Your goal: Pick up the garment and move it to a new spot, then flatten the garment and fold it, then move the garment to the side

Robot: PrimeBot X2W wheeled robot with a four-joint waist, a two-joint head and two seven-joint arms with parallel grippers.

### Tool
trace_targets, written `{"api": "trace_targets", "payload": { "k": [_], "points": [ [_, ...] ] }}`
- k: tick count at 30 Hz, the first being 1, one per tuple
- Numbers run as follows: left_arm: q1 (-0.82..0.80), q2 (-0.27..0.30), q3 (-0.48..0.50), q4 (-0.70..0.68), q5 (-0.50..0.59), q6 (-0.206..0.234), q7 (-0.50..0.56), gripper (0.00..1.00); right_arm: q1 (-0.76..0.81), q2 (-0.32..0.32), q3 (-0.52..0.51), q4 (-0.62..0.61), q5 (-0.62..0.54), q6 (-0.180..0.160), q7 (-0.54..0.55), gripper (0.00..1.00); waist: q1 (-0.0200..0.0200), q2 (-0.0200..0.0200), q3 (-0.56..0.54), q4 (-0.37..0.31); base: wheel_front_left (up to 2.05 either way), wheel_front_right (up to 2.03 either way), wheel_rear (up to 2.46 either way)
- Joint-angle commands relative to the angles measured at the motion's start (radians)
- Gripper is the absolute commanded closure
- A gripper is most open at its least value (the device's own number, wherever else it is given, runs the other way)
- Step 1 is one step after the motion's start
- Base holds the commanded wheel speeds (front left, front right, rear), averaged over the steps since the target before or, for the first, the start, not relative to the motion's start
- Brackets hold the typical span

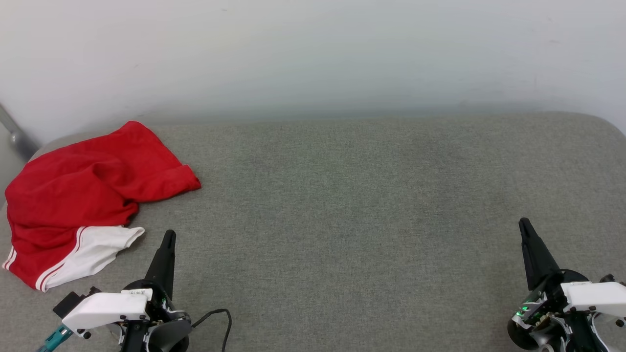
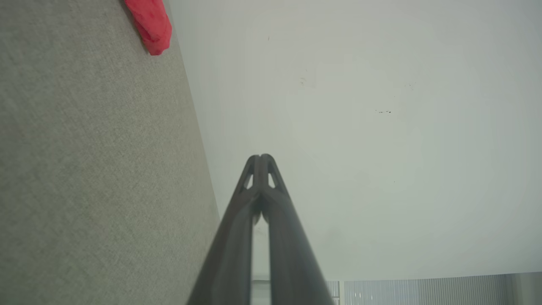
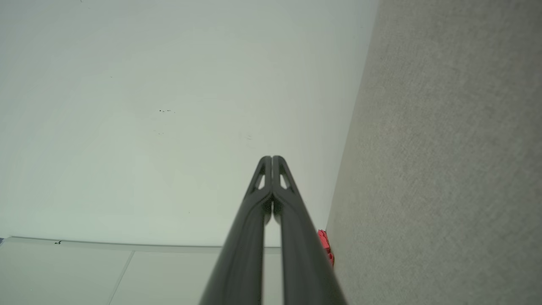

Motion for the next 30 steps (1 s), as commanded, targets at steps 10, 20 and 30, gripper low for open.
{"api": "trace_targets", "payload": {
  "k": [10, 20, 30],
  "points": [
    [-0.008, -0.002, 0.004, 0.0, 0.002, 0.0, 0.003, 1.0, -0.015, 0.004, -0.001, 0.001, -0.006, 0.0, 0.002, 1.0, 0.0, 0.0, 0.0, 0.0, 0.0, 0.0, 0.0],
    [-0.008, -0.002, 0.004, 0.0, 0.002, 0.0, 0.003, 1.0, -0.015, 0.004, -0.001, 0.001, -0.006, 0.0, 0.002, 1.0, 0.0, 0.0, 0.0, 0.0, 0.0, 0.0, 0.0],
    [-0.008, -0.002, 0.004, 0.0, 0.002, 0.0, 0.003, 1.0, -0.015, 0.004, -0.001, 0.001, -0.006, 0.0, 0.002, 1.0, 0.0, 0.0, 0.0, 0.0, 0.0, 0.0, 0.0]
  ]
}}
